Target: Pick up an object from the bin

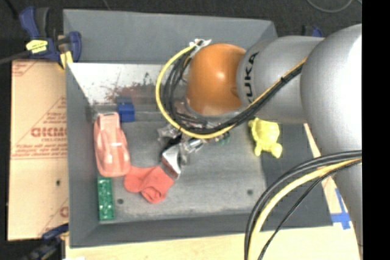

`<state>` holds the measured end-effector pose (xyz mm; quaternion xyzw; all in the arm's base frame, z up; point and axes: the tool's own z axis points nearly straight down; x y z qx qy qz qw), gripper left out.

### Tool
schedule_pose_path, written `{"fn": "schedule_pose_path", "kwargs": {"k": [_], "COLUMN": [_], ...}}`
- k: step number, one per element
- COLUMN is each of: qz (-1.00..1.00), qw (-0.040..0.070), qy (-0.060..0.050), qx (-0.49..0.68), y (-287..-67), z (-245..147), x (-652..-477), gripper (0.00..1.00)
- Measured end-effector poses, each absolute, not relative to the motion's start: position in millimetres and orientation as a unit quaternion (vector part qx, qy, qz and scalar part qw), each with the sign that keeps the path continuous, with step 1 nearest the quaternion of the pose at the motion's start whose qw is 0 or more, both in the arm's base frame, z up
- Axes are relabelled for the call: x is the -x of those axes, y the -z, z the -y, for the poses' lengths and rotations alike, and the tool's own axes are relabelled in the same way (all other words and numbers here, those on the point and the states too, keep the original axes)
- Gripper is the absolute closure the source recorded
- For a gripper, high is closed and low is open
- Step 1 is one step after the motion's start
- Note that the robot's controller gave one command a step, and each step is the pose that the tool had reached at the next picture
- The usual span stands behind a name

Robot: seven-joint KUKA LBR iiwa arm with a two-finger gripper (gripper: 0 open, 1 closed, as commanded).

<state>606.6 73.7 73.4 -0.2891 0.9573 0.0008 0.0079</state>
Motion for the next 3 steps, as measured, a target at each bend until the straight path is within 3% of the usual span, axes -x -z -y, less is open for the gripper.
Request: {"fn": "schedule_pose_path", "kwargs": {"k": [3], "qz": [-0.957], "qw": [0.008], "qy": [-0.001], "qx": [0.289], "y": [-73.4], "z": [-73.7], "x": [-606.5], "gripper": [1.0]}}
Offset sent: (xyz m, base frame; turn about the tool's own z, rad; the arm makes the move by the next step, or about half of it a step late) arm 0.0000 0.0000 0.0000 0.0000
